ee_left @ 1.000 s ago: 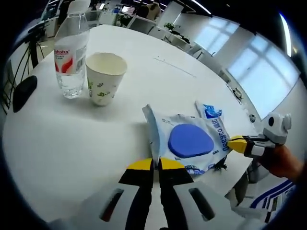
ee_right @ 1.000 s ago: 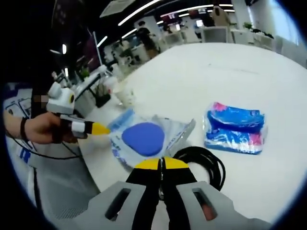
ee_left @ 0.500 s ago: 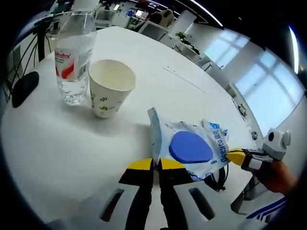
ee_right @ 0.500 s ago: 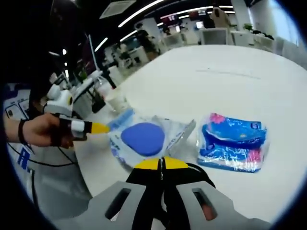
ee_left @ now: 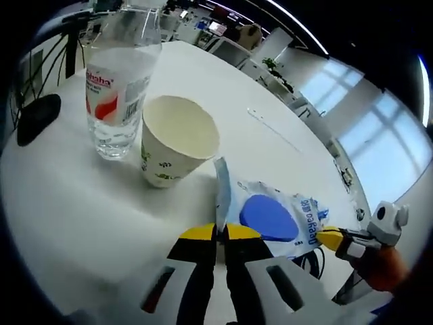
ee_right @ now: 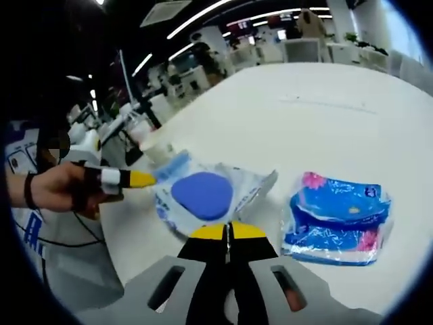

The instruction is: Arrange the tabletop items into an orderly group along one side of the table until the central work area is clear of visible clutter.

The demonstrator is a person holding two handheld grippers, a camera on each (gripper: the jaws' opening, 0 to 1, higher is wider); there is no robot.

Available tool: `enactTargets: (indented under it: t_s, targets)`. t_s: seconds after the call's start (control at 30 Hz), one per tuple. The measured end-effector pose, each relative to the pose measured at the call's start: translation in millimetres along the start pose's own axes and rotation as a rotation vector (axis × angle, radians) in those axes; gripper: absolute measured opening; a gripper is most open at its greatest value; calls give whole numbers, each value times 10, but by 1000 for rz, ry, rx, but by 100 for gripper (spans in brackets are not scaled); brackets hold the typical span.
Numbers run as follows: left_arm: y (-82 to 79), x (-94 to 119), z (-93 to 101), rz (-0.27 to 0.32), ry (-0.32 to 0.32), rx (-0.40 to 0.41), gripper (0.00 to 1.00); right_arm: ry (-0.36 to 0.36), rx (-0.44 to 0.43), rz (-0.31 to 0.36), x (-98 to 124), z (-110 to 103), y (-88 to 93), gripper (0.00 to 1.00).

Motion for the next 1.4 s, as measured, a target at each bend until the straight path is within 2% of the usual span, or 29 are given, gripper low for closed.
enactTargets:
  t_s: [0.3, 0.67, 0.77, 1.0, 1.27, 1.4]
  targets:
    - [-72, -19, -34, 24, -16, 42, 1, 4, -37, 1, -143, 53, -96, 0]
    - [29, -108, -204, -5, -58, 50, 2, 16, -49, -52, -293, 70, -30, 0]
    - [69, -128, -236, -10, -67, 74, 2, 22, -55, -55, -316, 83, -19, 0]
    - [38, -159, -229, -3, -68, 93, 3, 38, -58, -62, -351, 127, -23, 0]
    - [-17, -224, -246, -4, -64, 75, 3, 35, -61, -56, -396, 166, -58, 0]
    - [-13, -181, -220, -1, -56, 62, 4, 40, -66, -50, -405, 172, -67, 0]
Point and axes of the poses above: the point that each gripper's makers call its tool centre point, and the gripper's own axes: x roughly backward along the fingers, z roughly to its right, y roughly out of its underside, the point moved 7 cm from there along x, roughly backward along the fingers
